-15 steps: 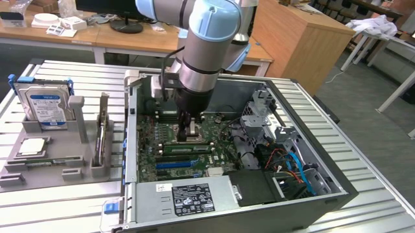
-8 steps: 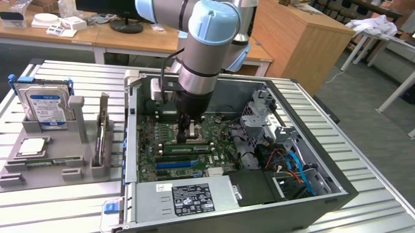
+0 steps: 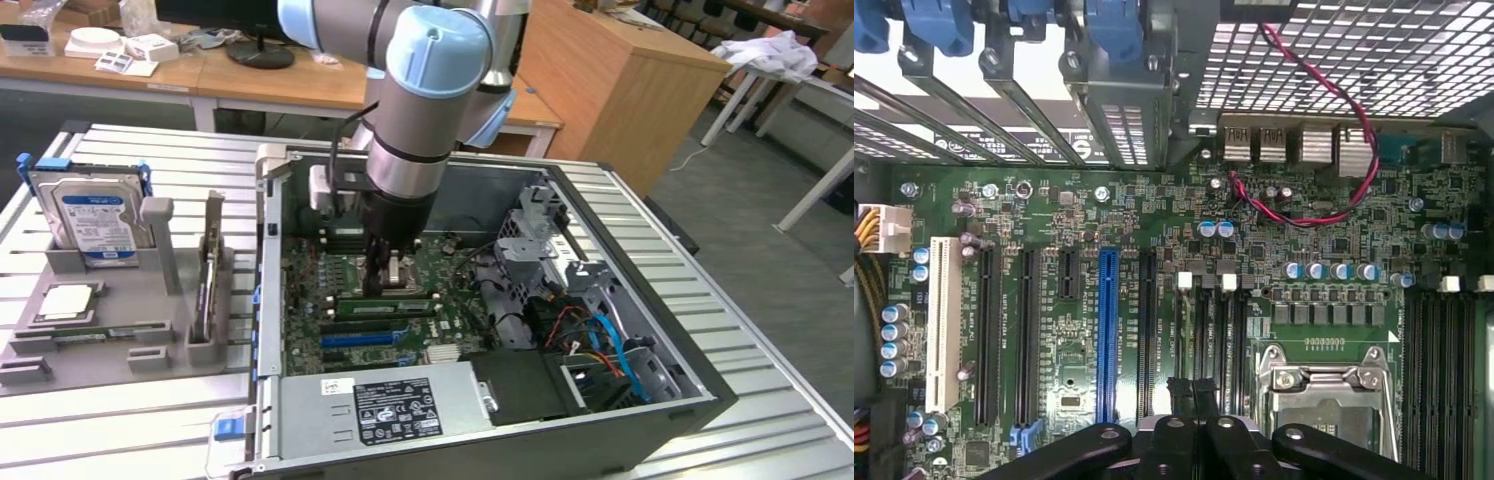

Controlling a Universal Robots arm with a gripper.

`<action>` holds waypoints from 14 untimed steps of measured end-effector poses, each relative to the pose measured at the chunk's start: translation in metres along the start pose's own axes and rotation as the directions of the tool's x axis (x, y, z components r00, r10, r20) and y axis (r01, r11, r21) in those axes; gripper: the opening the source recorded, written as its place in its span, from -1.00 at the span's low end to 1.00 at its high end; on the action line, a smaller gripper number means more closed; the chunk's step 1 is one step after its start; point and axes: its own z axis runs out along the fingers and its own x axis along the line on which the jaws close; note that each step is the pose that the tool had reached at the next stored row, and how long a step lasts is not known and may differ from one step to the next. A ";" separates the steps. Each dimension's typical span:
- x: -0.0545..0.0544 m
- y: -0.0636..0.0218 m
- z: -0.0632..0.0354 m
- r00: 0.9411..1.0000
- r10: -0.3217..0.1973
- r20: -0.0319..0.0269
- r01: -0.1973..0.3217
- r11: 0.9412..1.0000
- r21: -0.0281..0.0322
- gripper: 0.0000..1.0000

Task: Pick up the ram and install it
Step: 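Press down the ram until it locks into place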

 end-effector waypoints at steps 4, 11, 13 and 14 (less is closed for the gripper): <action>0.000 0.0000 0.0017 1.000 0.000 0.000 0.000 1.000 0.000 -0.79; 0.000 0.0000 0.0030 1.000 0.000 0.000 0.000 1.000 0.000 -0.79; 0.000 0.0000 0.0035 1.000 0.000 0.000 0.000 1.000 0.000 -0.79; 0.000 0.0000 0.0039 1.000 0.000 0.000 0.000 1.000 0.000 -0.79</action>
